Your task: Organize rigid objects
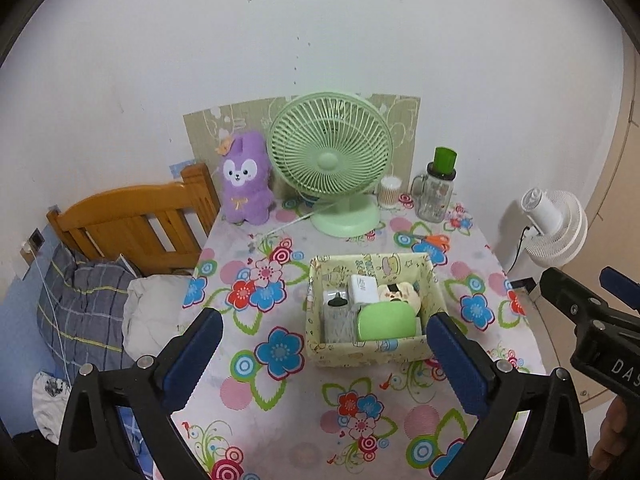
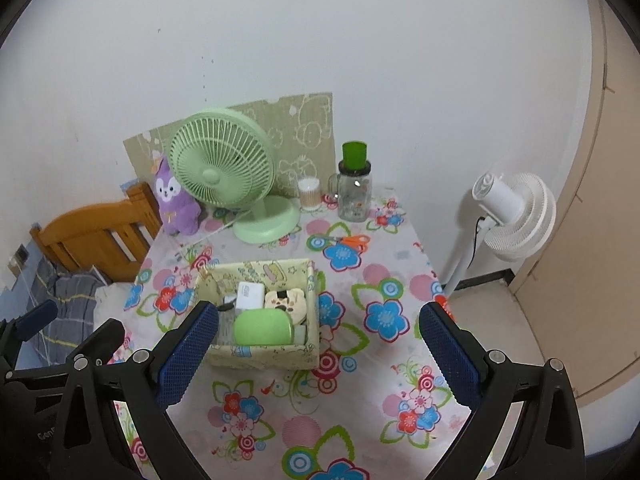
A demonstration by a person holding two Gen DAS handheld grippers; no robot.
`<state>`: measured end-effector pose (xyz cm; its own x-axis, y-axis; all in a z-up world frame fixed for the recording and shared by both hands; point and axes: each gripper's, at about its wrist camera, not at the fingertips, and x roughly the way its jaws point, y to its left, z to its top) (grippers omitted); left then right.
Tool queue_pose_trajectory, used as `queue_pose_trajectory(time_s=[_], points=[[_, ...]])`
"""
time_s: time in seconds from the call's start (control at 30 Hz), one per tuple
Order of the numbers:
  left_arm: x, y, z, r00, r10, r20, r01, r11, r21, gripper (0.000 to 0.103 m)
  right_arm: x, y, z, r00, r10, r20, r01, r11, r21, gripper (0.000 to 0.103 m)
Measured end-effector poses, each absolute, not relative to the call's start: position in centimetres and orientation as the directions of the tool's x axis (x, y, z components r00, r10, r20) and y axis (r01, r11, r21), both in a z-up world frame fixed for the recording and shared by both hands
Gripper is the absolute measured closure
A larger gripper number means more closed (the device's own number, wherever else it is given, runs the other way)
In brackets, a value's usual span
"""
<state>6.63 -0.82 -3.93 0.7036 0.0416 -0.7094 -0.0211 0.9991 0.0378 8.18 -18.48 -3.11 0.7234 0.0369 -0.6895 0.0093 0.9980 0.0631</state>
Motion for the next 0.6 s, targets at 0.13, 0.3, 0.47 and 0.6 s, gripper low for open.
queue_pose_trajectory(time_s=[0.13, 0.3, 0.47, 0.6], points=[[6.3, -0.9, -3.1, 0.711, 0.035, -0.703, -0.008, 0.999, 0.042, 0.0, 7.7, -18.7, -2.1, 0.74, 0.029, -0.672, 0.013, 0.998, 0.058, 0.002], [5.7, -0.9, -2.0, 0.729, 0.038, -0.684, -0.009, 0.999, 0.046, 0.0, 7.2, -19.2, -1.0, 0.756, 0.015, -0.655, 0.022, 0.999, 0.048, 0.002], [5.4, -0.2, -1.2, 0.733, 0.031, -0.68, -0.038, 0.999, 0.005, 0.0, 6.7, -19.6, -0.3, 0.767, 0.002, -0.641, 0.032, 0.999, 0.041, 0.002], [5.0, 0.3, -0.4, 0.743, 0.022, -0.669, -0.05, 0.998, -0.023, 0.0, 6.3, -19.6, 0.2, 0.777, -0.013, -0.629, 0.038, 0.999, 0.027, 0.002]])
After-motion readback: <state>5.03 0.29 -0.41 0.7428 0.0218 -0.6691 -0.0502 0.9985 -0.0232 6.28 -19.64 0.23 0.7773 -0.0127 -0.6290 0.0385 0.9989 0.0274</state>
